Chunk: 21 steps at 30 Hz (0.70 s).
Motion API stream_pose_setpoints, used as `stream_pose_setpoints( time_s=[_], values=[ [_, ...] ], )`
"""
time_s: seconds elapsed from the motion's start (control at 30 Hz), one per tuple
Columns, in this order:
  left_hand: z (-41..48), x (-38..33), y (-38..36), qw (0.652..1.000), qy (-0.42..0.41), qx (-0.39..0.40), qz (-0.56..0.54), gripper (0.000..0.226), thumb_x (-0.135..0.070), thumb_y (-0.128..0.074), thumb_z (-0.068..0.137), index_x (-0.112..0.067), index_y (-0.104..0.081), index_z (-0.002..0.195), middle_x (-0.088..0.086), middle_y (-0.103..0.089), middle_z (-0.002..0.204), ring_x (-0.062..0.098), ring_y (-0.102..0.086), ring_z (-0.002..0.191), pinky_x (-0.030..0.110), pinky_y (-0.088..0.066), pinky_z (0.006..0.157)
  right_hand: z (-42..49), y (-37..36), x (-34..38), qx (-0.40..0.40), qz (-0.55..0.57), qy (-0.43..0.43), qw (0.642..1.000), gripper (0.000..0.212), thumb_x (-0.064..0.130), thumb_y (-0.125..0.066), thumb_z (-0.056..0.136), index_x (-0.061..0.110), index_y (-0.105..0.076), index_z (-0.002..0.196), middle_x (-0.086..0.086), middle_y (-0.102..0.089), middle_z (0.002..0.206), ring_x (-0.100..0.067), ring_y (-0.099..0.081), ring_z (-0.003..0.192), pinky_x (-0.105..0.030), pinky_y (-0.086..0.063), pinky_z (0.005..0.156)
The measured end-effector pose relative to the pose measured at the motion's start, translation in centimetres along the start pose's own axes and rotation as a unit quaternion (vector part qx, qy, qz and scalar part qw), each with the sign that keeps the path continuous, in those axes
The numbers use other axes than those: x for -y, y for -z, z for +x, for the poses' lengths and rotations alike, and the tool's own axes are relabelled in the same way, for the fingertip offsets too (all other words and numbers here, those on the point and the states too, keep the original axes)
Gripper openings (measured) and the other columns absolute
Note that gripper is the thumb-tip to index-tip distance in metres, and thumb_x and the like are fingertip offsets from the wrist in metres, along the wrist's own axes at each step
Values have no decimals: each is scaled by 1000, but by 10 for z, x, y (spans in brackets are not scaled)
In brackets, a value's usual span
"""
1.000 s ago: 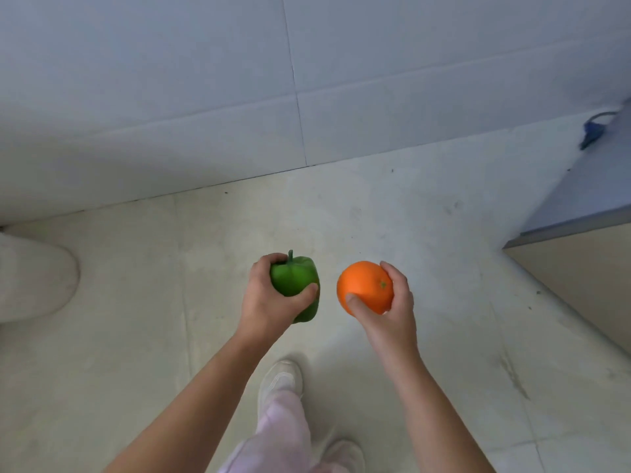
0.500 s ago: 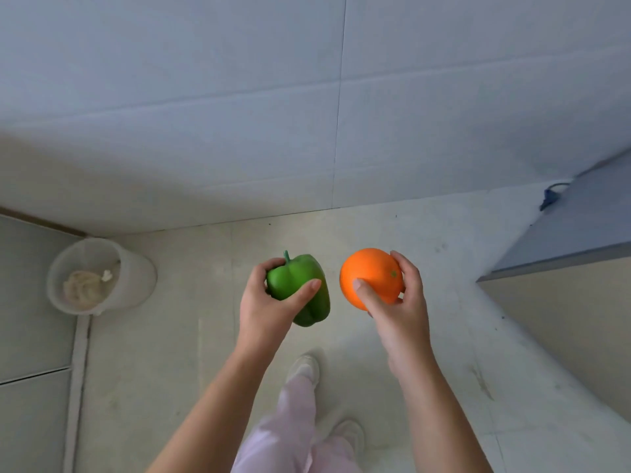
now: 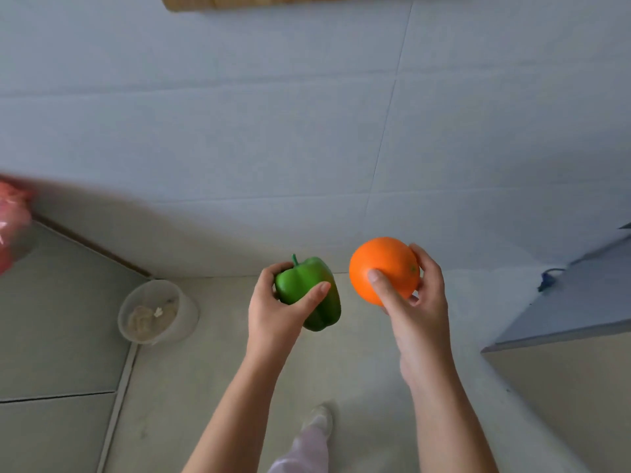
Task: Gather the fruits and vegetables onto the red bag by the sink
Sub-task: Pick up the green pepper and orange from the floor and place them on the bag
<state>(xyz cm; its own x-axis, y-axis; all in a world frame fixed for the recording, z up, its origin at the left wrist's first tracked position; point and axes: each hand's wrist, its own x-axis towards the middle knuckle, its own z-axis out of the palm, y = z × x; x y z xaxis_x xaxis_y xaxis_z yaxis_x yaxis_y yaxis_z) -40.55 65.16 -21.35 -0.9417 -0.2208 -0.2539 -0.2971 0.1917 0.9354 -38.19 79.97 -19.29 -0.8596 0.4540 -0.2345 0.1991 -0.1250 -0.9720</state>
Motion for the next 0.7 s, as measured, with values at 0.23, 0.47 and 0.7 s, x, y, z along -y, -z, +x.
stream_pose_setpoints(
  time_s=[0.23, 0.47, 0.7],
  values=[
    [-51, -50, 27, 998, -52, -26, -16, 51, -28, -83, 61, -33, -54, 103, -7, -58, 100, 9, -58, 88, 26, -52, 67, -44, 9, 67, 45, -3, 101, 994, 57, 20, -74, 71, 45, -42, 111, 13, -46, 119, -5, -56, 98, -19, -45, 72],
    [-119, -78, 58, 992, -96, -65, -40, 54, -28, -83, 62, -30, -54, 108, -4, -58, 104, 12, -58, 91, 24, -51, 67, -105, 30, 108, 87, -27, 165, 982, 57, 25, -75, 70, 42, -43, 114, 12, -46, 119, -13, -55, 99, -21, -45, 71],
    [-173, -83, 118, 978, -147, -144, -19, 52, -28, -83, 61, -39, -52, 101, -11, -56, 104, 7, -55, 93, 30, -52, 75, -156, 23, 133, 162, -26, 200, 966, 56, 20, -73, 73, 40, -44, 116, 15, -45, 118, -13, -52, 103, -31, -45, 81]
  ],
)
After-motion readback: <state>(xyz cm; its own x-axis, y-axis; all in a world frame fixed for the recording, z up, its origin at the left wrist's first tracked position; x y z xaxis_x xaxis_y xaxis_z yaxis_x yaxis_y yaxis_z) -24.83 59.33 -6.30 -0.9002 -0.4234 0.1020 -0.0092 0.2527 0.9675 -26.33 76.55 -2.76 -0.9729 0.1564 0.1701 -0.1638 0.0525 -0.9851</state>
